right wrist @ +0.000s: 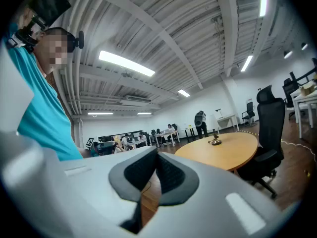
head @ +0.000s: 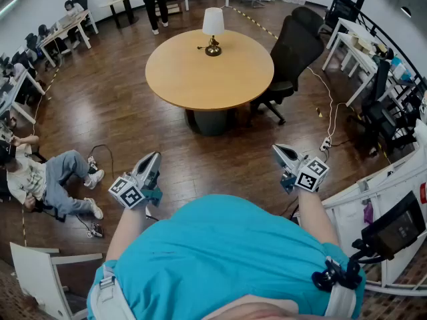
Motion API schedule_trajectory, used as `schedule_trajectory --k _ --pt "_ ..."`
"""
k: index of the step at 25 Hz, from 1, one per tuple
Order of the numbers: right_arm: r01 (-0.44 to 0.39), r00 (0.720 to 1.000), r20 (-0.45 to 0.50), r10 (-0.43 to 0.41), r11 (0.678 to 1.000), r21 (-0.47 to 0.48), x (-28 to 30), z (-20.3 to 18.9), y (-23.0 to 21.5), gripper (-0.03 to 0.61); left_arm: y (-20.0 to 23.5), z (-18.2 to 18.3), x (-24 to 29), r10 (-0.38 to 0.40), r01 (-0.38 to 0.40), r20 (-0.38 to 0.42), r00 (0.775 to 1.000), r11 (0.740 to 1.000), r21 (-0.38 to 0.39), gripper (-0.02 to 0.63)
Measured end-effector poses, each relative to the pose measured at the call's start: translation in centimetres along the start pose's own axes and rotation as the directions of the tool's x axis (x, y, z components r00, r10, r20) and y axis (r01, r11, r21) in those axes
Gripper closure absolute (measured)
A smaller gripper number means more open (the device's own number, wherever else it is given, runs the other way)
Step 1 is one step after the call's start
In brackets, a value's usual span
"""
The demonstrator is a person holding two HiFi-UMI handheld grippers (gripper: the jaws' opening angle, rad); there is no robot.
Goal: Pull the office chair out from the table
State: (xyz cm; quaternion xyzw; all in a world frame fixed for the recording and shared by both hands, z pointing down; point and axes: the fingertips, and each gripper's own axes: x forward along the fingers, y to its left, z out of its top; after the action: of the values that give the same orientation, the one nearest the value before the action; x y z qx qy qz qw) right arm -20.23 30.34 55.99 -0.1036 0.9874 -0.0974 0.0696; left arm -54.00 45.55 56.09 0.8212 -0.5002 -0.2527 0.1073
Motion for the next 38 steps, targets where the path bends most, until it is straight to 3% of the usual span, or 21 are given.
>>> schedule_trajectory --k 5,14,24,30,38 --pt "-0.001 1.000 -0.005 0.001 1.000 -0.014 -1.2 0.1 -1.1 0.578 -0.6 -1.1 1.6 -0.004 0.004 -0.002 1.000 1.000 0.005 0.592" --pt "0.039 0.999 -0.007 -0.039 0.999 -0.037 -8.4 3.7 -6.2 0.578 -5.7 -6.4 9.7 -0.025 0.025 -0.015 1.000 1.000 -0.008 0.592" --pt "0.093 0.996 0.003 -0.094 0.993 -0.076 -11.0 4.9 -12.5 0.578 -6.9 -11.8 19.1 -0.134 0.131 -0.087 0.987 0.991 -0.032 0.592" --pt "0.144 0.990 0.016 -0.143 0.986 -0.086 -10.1 4.8 -17.0 0.578 -3.2 -13.2 23.8 -0.186 0.180 -0.095 0.978 0.981 -0.067 0.592" --pt "0.259 0.966 0.057 -0.254 0.958 -0.126 -2.5 6.9 -21.2 0.578 5.8 -10.3 29.6 -0.313 0.302 -0.146 0.939 0.949 -0.091 0.592"
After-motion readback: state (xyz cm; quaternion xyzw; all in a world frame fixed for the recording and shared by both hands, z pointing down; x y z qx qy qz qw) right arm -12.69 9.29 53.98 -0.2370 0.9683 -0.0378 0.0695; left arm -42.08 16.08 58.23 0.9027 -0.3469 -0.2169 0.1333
